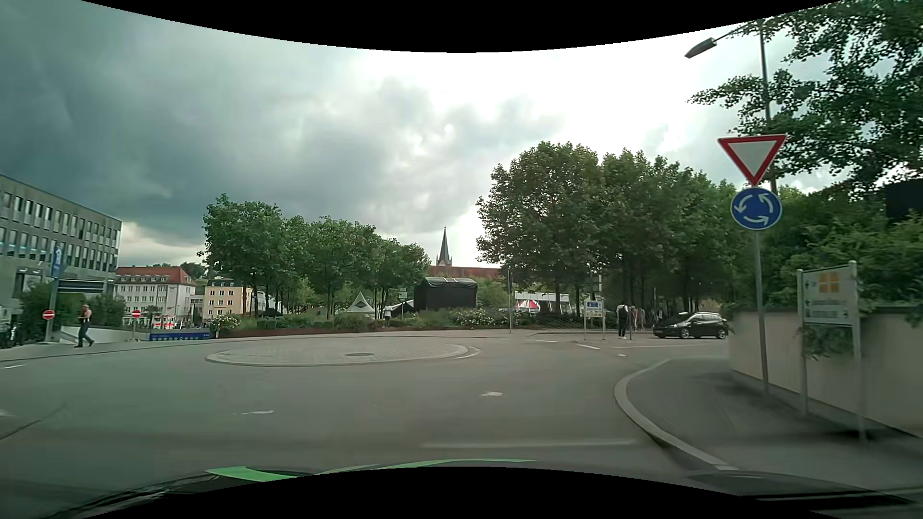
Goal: Follow the waypoints while adhering to traffic rules and regulations
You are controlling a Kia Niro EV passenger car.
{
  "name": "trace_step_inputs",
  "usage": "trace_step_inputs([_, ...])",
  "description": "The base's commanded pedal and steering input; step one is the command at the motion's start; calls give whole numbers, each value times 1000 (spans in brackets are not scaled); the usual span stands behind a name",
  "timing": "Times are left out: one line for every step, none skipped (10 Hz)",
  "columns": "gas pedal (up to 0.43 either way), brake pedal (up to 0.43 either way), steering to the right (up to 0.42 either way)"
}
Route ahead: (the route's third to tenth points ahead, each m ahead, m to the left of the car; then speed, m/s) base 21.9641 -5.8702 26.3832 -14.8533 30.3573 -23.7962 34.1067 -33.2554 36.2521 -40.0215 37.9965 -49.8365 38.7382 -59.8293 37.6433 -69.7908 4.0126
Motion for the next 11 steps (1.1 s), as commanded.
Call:
trace_step_inputs([0,0,8])
trace_step_inputs([0,0,8])
trace_step_inputs([0,0,8])
trace_step_inputs([0,0,8])
trace_step_inputs([0,0,9])
trace_step_inputs([28,0,15])
trace_step_inputs([28,0,25])
trace_step_inputs([28,0,38])
trace_step_inputs([28,0,55])
trace_step_inputs([67,0,68])
trace_step_inputs([87,0,73])
